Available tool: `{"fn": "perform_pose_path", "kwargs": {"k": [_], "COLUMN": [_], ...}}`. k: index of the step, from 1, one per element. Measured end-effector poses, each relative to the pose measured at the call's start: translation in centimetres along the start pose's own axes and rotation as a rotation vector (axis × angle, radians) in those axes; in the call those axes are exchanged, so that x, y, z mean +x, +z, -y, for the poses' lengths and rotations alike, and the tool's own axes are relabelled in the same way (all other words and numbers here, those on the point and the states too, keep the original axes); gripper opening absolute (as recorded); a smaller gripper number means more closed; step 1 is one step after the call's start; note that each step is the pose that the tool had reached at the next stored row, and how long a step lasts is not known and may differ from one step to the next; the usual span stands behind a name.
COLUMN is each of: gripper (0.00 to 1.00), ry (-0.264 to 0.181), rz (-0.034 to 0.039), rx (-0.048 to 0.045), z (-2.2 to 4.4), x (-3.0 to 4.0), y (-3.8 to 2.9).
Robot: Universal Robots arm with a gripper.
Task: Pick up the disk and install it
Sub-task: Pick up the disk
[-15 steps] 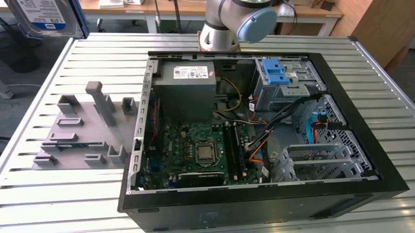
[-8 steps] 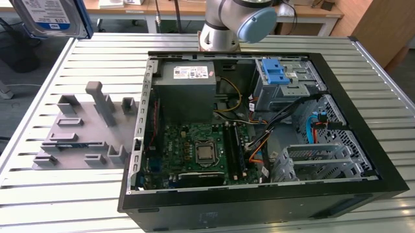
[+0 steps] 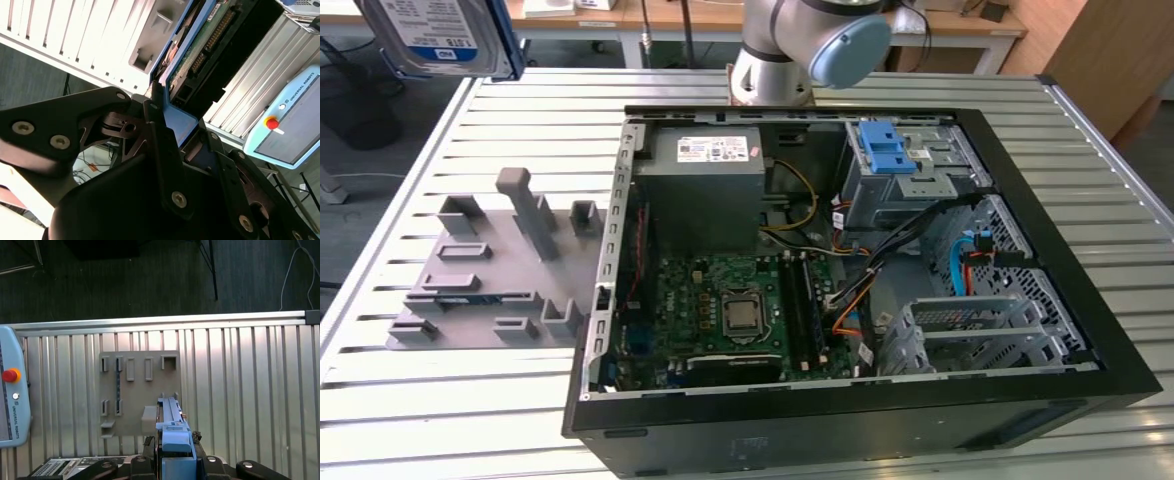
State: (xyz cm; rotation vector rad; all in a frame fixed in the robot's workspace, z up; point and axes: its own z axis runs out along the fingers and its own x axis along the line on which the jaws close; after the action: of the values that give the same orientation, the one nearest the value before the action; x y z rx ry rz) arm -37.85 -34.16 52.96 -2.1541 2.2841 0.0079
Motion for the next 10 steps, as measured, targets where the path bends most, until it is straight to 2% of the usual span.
{"fn": "perform_pose_path", "kwargs": {"k": [10], "gripper": [0.36], "ry": [0.0], "rz": [0.0], "rx": [0.0], "z": [1.49], "x": [-0.09], "y": [0.0]}}
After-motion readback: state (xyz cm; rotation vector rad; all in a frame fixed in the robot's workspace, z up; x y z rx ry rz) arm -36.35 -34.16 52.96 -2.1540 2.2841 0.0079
